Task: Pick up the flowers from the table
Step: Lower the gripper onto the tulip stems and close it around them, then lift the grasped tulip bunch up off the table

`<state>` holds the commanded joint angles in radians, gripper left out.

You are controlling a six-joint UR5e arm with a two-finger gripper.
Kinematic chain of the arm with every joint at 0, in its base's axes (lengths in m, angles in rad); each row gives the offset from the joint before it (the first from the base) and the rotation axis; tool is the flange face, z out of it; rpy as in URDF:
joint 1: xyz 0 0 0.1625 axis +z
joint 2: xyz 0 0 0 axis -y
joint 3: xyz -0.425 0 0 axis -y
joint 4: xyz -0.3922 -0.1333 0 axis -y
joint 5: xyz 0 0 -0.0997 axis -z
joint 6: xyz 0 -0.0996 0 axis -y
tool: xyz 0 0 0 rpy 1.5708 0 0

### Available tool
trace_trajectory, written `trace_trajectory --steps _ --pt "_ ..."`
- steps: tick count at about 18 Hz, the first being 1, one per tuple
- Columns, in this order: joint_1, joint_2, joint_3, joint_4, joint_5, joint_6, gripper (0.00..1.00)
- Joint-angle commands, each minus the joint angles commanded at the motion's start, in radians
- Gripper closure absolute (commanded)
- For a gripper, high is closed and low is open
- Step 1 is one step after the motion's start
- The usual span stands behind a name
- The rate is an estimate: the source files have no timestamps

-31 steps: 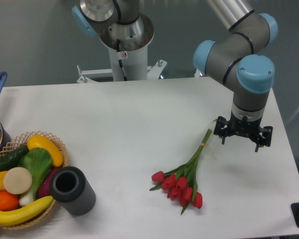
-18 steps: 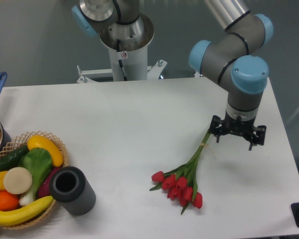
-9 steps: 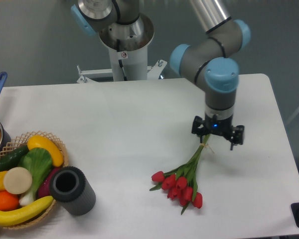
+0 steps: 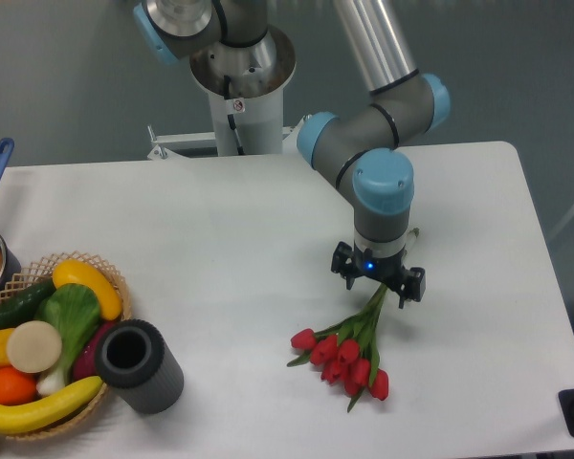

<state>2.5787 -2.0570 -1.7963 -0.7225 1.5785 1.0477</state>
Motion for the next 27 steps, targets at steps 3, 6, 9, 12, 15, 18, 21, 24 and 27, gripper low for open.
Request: trace_trajectory --steps 3,6,9,12,15,18,21,24,27 --pt "-0.005 -0.026 0.005 0.002 0.0 0.0 0.0" --pt "-0.005 -0.048 0.029 0.0 0.002 0.005 0.01" --pt "-0.005 -0.048 0.032 -0.002 0.003 0.006 0.6" --pt "0.001 -0.037 0.032 0.0 -0.009 0.005 1.0" --pt "0.005 -0.011 0.046 -0.003 -0.002 -0.017 1.0" --pt "0.014 0.018 0.051 -0.032 0.005 -0.018 1.0" --pt "0.041 0.044 0.075 -0.078 0.005 -0.011 1.0" --pt "0.081 0.08 0.123 -0.159 0.003 -0.009 1.0" --pt "0.112 0.081 0.205 -0.25 0.003 -0.009 1.0"
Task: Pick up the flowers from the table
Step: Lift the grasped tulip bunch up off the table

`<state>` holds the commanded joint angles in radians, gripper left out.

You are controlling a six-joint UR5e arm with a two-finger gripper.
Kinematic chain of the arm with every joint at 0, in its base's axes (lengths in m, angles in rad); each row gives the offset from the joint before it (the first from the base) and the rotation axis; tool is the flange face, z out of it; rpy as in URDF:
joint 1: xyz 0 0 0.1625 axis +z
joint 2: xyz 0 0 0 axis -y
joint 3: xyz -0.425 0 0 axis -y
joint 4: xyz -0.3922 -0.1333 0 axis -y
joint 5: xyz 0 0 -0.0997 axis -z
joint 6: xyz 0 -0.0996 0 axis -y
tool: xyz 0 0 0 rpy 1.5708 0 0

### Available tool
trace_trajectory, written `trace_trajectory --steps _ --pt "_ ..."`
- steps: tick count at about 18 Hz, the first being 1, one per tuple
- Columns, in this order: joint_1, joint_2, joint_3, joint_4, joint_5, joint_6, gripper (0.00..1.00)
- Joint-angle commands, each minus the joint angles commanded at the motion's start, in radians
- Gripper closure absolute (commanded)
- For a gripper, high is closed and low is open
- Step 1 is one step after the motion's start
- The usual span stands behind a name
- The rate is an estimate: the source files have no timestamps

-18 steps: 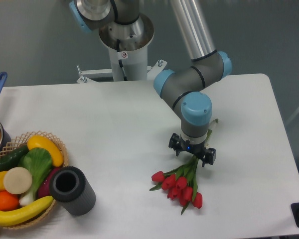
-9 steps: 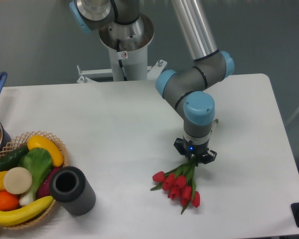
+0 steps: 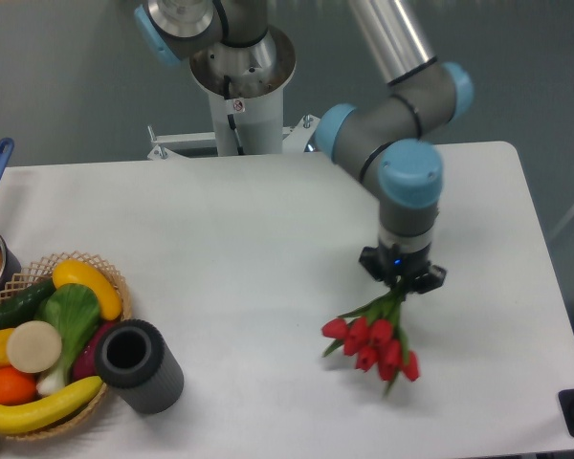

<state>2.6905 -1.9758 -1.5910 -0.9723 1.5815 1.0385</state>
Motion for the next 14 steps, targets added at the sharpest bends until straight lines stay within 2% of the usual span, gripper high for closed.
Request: trace_trajectory --steps 3,9,11,14 --pt "0.008 -0.015 0.075 -0.048 -0.002 0.002 1.0" --pt "0.006 -0.038 0.183 -0.196 0.0 0.034 1.0" --pt "0.006 -0.038 0.201 -0.218 0.0 0.044 1.0" --pt "0.006 -0.04 0.203 -0.22 0.0 0.046 1.0"
